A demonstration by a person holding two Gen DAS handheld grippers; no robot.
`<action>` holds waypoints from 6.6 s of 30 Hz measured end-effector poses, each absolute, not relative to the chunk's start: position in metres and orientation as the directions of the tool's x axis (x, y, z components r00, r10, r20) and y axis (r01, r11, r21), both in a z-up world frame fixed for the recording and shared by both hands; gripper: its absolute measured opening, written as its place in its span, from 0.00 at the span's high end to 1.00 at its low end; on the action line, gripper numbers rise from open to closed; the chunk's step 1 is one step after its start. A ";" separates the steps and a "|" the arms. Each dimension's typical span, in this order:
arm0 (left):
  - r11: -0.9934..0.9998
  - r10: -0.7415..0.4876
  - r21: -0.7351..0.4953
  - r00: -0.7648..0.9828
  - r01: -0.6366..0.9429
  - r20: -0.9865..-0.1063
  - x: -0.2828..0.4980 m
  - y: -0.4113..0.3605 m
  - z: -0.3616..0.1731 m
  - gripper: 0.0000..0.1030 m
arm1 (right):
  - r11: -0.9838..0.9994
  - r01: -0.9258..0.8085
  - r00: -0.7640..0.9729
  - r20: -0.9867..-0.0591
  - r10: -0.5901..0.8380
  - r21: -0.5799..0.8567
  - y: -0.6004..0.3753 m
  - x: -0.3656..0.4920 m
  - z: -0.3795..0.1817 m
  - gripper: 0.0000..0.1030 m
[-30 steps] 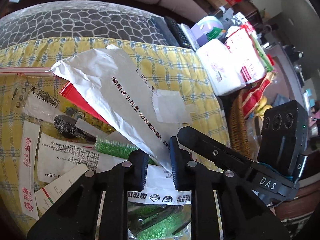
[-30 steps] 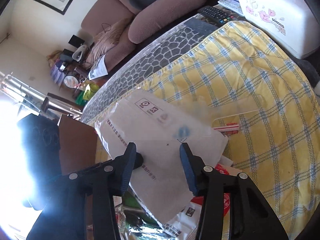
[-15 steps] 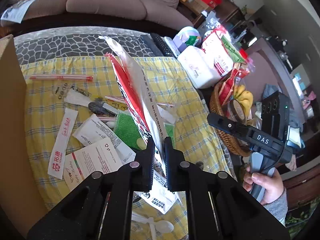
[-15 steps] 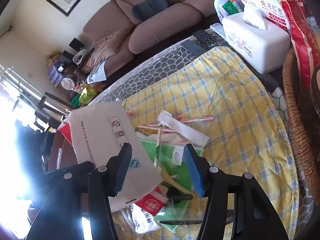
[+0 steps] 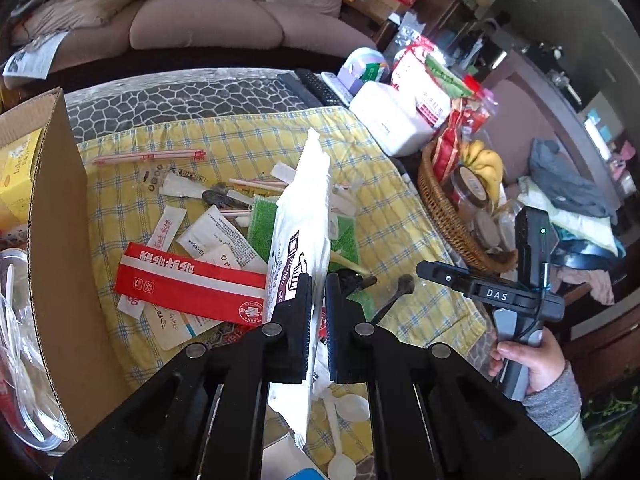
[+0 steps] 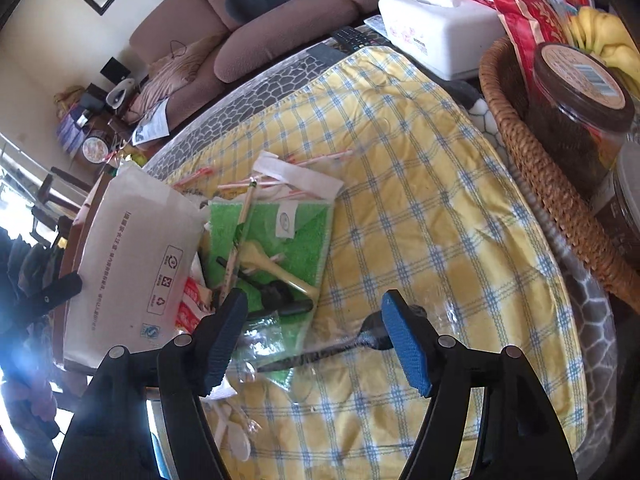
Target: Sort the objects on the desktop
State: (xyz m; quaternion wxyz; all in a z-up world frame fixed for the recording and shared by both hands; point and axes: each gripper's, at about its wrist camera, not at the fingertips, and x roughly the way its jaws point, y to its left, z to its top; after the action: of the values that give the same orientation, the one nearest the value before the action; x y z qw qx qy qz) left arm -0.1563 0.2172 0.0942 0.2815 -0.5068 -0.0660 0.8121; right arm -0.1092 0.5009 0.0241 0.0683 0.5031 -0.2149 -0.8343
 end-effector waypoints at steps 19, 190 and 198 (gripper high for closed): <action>-0.817 0.552 -0.451 -0.262 -0.359 -0.791 -0.133 0.211 0.064 0.43 | -0.785 -0.097 -0.522 -0.703 -0.483 0.612 0.488 -0.063 0.011 0.23; -0.914 0.372 -0.406 -0.444 -0.021 -0.815 -0.153 -0.106 0.105 0.48 | -0.838 0.514 -0.421 -0.798 -0.431 0.182 0.104 -0.153 0.124 0.18; -0.943 0.315 -0.327 -0.471 -0.058 -0.824 -0.088 -0.085 0.113 0.40 | -0.864 0.444 -0.426 -0.793 -0.436 0.237 0.129 -0.097 0.117 0.12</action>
State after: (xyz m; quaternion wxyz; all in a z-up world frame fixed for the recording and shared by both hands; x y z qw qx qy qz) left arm -0.0879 -0.0851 0.1131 0.1101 -0.5026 -0.1278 0.8479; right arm -0.0972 0.1288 0.1173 0.2607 0.4682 0.0044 -0.8443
